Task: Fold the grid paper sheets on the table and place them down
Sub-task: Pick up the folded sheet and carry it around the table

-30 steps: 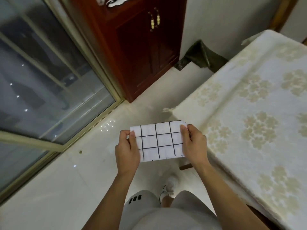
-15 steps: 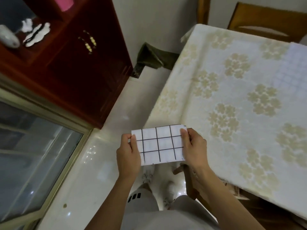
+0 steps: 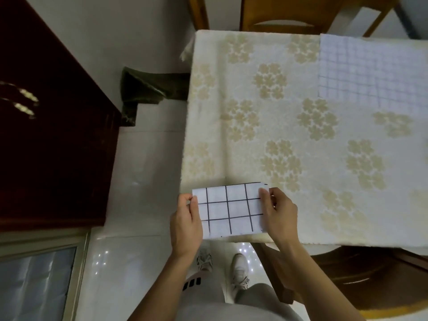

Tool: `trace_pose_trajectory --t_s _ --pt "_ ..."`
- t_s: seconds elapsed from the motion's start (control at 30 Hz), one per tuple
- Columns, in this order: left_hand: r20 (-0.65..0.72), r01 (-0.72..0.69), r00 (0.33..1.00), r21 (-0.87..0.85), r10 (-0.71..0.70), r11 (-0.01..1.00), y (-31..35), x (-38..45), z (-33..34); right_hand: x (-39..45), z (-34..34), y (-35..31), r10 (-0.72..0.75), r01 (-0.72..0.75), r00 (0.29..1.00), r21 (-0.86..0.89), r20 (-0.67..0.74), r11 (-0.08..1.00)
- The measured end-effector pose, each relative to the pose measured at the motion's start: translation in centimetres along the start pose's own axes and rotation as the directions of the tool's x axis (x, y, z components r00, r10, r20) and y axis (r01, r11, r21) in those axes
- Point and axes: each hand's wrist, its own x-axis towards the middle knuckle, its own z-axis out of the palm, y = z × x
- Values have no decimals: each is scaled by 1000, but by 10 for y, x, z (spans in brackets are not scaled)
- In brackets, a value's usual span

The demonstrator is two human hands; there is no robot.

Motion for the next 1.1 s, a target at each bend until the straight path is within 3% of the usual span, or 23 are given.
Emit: trace_pose_trajectory --t_s 0.23,0.53,0.87,1.1 --pt "177 -15 984 38 8 999 -2 44 11 23 9 3 54 -55 998 -41 -34 998" --pt "220 16 974 131 -45 991 1 108 36 81 22 10 113 -110 994 -181 9 977" --pt "244 16 964 330 -102 944 5 140 52 116 33 17 306 -265 949 -337 74 903" --pt "270 -28 961 326 -65 945 8 132 35 106 29 12 300 -280 954 -410 -16 868"
